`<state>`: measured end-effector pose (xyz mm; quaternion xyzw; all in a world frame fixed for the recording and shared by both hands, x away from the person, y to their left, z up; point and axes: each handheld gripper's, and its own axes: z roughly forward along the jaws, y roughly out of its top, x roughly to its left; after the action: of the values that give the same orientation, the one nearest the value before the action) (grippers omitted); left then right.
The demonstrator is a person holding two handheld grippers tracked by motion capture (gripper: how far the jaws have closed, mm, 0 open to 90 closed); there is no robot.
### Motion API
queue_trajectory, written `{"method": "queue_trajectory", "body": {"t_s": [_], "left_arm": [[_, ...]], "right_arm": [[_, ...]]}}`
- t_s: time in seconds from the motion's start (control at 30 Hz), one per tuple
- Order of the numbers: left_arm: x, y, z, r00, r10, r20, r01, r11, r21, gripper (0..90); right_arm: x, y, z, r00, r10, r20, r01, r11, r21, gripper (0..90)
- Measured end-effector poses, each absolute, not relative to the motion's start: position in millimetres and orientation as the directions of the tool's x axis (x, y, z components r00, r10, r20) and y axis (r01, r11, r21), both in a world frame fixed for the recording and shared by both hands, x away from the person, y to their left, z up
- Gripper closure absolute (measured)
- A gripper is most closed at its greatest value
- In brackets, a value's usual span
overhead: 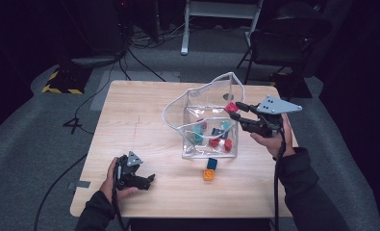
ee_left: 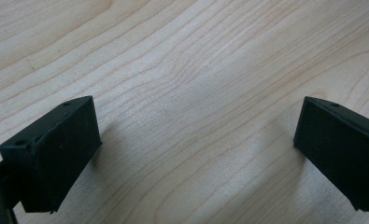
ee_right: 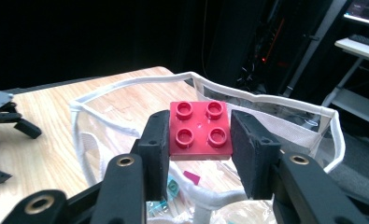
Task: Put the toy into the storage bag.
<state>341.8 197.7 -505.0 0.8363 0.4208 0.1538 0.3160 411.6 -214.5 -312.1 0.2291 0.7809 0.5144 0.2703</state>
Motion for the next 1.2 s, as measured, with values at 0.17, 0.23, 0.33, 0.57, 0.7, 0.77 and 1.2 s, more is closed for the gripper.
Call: {"method": "queue_trajectory", "body": {"t_s": [0.17,0.23,0.33,0.57,0.7,0.77,1.2], "left_arm": [[342,198,-505,0.598,0.801,-0.008,0.607,-0.446,0.658,0.6],[342,198,-505,0.599,0.801,-0.008,0.607,-0.447,0.657,0.6],[342,198,-505,0.598,0.801,-0.008,0.607,-0.447,0.657,0.6],[342,198,-505,0.599,0.801,-0.007,0.608,-0.448,0.655,0.6],[342,198,-505,0.598,0.801,-0.007,0.607,-0.447,0.657,0.6],[342,198,-505,0.598,0.801,-0.008,0.607,-0.447,0.657,0.6],[342,198,-505,0.598,0.801,-0.008,0.607,-0.446,0.658,0.6]], "right_arm": [[419,-211,-315,-0.731,0.659,-0.180,0.109,0.372,0.922,59.6],[421,-209,-316,-0.724,0.668,-0.174,0.122,0.372,0.920,59.5],[425,-207,-317,-0.713,0.679,-0.176,0.134,0.379,0.916,59.5],[429,-205,-319,-0.698,0.695,-0.172,0.155,0.381,0.911,55.6],[426,-205,-320,-0.702,0.691,-0.173,0.148,0.378,0.914,54.8],[424,-206,-321,-0.702,0.691,-0.175,0.141,0.375,0.916,54.0],[403,-227,-324,-0.724,0.670,-0.166,0.115,0.354,0.928,44.5]]}}
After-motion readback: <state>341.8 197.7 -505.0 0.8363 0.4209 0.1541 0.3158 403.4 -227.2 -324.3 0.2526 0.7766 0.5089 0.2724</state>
